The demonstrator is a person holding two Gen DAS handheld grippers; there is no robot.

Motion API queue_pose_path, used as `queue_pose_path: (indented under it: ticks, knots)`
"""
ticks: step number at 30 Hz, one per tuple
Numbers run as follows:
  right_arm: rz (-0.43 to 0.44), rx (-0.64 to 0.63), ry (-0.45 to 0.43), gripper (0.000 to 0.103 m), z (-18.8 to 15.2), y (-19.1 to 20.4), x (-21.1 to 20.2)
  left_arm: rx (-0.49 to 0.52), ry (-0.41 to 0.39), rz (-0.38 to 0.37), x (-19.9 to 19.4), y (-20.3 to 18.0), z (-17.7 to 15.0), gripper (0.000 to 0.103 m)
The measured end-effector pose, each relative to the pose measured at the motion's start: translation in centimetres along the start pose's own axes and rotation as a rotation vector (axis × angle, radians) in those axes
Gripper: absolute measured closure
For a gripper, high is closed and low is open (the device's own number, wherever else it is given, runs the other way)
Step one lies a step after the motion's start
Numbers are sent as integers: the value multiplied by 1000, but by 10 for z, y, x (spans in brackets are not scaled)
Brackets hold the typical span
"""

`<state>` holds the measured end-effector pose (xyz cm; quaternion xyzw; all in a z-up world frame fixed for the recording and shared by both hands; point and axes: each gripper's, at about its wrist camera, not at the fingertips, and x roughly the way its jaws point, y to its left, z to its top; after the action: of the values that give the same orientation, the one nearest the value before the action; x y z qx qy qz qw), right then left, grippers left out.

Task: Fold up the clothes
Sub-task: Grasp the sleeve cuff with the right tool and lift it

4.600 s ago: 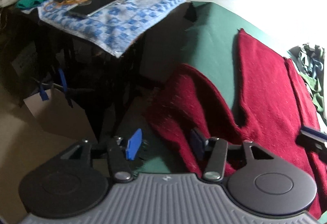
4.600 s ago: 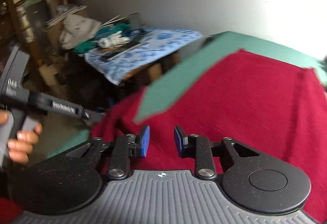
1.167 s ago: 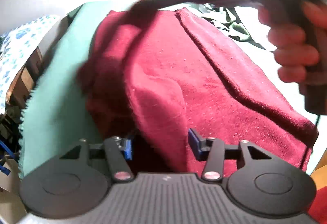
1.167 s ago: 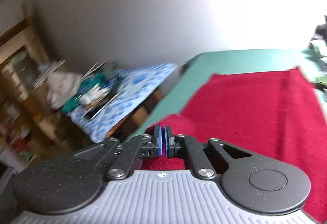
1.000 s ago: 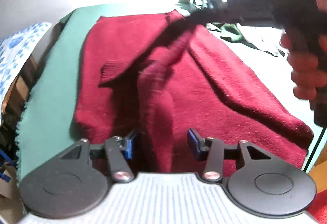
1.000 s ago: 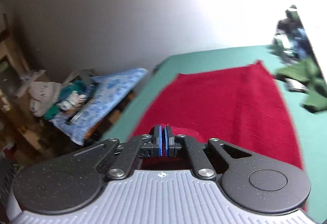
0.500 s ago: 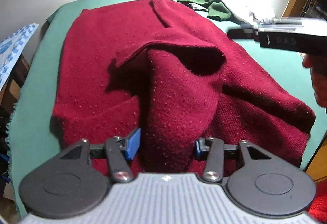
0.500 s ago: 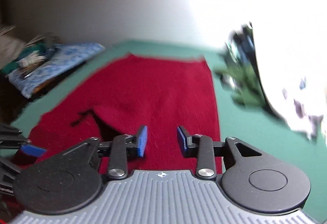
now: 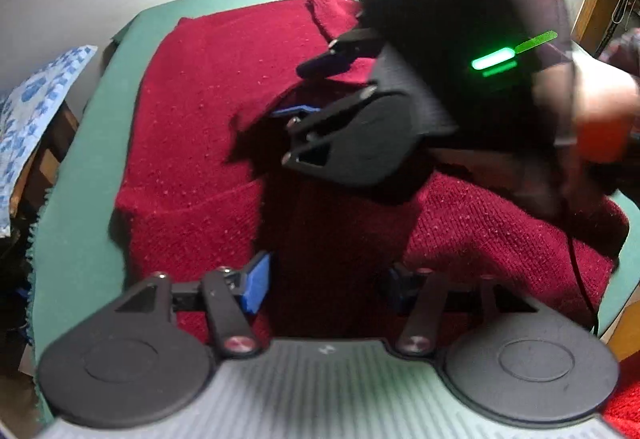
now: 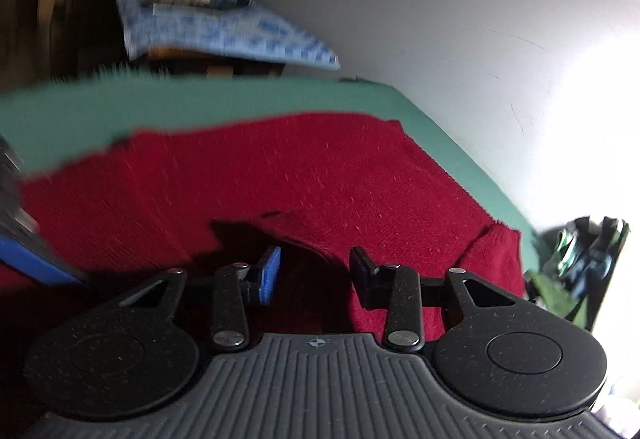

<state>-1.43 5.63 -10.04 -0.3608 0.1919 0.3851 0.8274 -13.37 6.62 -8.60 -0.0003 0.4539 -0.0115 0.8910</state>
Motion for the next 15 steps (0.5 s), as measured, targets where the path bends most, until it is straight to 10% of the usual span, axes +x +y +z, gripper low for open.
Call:
queue_pose_path:
  ticks: [3,15]
  knots:
    - [1,66,9,87,1,-13,3,-5,2,18,-1,2,-4,42]
    - [34,779,-91,100,-37,-125,-56,36,7,56,4,2,-4,36]
